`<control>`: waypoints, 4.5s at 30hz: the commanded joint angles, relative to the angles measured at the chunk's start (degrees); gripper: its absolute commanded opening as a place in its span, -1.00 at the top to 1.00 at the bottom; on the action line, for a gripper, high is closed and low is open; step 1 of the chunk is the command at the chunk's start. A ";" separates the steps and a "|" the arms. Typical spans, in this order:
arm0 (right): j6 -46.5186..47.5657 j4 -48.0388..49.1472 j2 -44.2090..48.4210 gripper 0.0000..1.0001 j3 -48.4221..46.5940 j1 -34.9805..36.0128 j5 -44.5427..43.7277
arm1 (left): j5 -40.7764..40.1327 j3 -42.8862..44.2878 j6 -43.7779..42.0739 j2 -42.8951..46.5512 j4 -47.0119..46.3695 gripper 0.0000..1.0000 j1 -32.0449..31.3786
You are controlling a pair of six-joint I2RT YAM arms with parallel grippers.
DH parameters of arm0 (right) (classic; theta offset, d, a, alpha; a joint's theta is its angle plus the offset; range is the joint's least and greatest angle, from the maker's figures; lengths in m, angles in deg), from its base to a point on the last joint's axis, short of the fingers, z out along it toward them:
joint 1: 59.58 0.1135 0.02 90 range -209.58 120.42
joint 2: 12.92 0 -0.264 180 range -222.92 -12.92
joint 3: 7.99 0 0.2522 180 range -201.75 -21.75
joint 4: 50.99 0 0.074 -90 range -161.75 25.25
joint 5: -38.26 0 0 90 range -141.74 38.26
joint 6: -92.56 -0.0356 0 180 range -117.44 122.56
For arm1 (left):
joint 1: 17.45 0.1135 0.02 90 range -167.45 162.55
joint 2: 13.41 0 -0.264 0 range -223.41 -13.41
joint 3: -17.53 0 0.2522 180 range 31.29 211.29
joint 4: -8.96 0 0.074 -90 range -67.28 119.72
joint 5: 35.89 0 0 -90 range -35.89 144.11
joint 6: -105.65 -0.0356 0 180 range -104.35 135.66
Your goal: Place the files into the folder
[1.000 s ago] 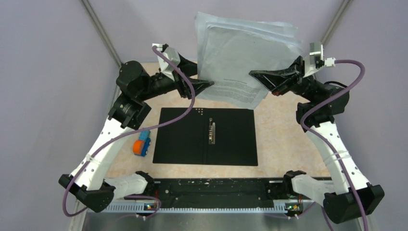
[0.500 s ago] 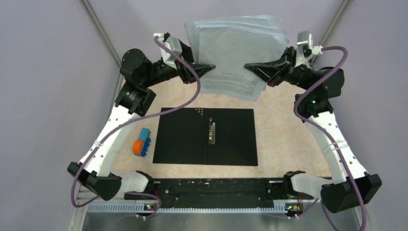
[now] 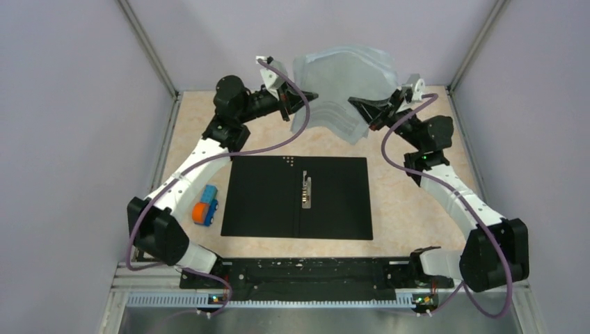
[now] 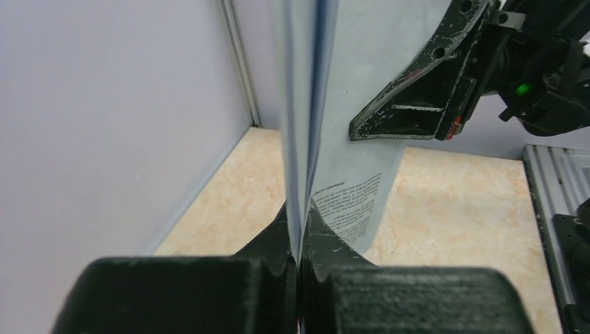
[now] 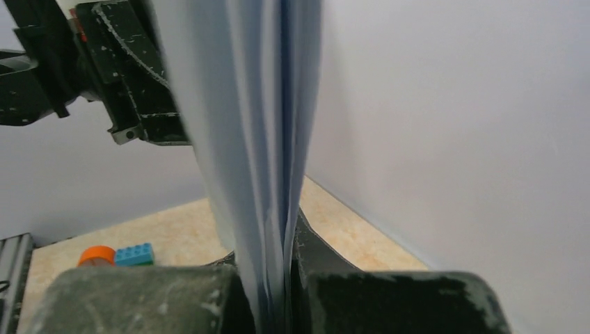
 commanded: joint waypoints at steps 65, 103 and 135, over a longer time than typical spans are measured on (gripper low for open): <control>-6.25 41.23 -50.26 -0.27 -3.81 -7.31 -1.97 | -1.10 -0.02 5.62 -40.59 -40.65 -0.12 4.54; -6.50 39.64 -50.86 -0.05 -3.57 -6.31 -5.53 | 1.01 0.99 6.12 -39.49 -38.39 0.92 3.68; -9.77 15.04 4.55 -0.27 7.35 -1.15 8.44 | 16.18 5.34 0.74 4.92 14.94 1.00 0.45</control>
